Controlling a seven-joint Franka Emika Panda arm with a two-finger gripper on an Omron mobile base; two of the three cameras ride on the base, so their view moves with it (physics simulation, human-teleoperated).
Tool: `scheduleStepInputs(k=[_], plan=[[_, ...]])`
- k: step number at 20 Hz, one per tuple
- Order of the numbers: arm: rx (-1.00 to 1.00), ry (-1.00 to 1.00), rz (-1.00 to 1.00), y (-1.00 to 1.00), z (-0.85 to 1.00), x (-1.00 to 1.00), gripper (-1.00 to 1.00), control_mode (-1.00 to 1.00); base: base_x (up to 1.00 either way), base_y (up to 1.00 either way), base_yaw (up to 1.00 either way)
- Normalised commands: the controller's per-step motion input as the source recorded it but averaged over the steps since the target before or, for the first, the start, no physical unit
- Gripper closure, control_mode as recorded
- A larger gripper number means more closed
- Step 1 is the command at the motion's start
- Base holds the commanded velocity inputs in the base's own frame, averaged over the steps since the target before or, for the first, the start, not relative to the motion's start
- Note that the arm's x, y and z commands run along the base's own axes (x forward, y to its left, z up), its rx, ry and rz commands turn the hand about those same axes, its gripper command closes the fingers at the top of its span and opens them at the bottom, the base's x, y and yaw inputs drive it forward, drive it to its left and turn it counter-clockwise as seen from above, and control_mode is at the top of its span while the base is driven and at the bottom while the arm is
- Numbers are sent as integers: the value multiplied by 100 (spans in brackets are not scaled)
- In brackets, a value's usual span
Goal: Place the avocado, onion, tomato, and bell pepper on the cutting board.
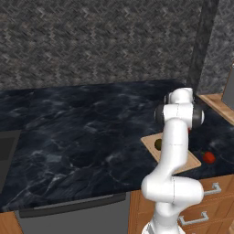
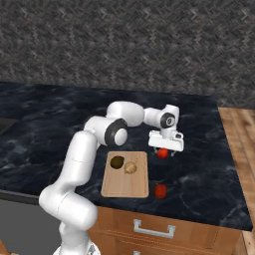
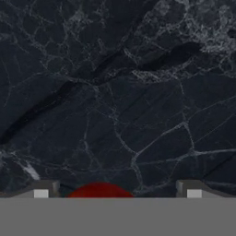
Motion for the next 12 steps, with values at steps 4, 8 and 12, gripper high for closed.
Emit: scheduleStepInputs(k=[4, 8, 12], plan=[[3, 4, 0, 0, -18, -28, 100, -100, 0, 0, 0], [2, 0, 0, 0, 21, -20, 100, -100, 0, 0, 0], [5, 0, 0, 2, 64, -19, 100, -100, 0, 0, 0]])
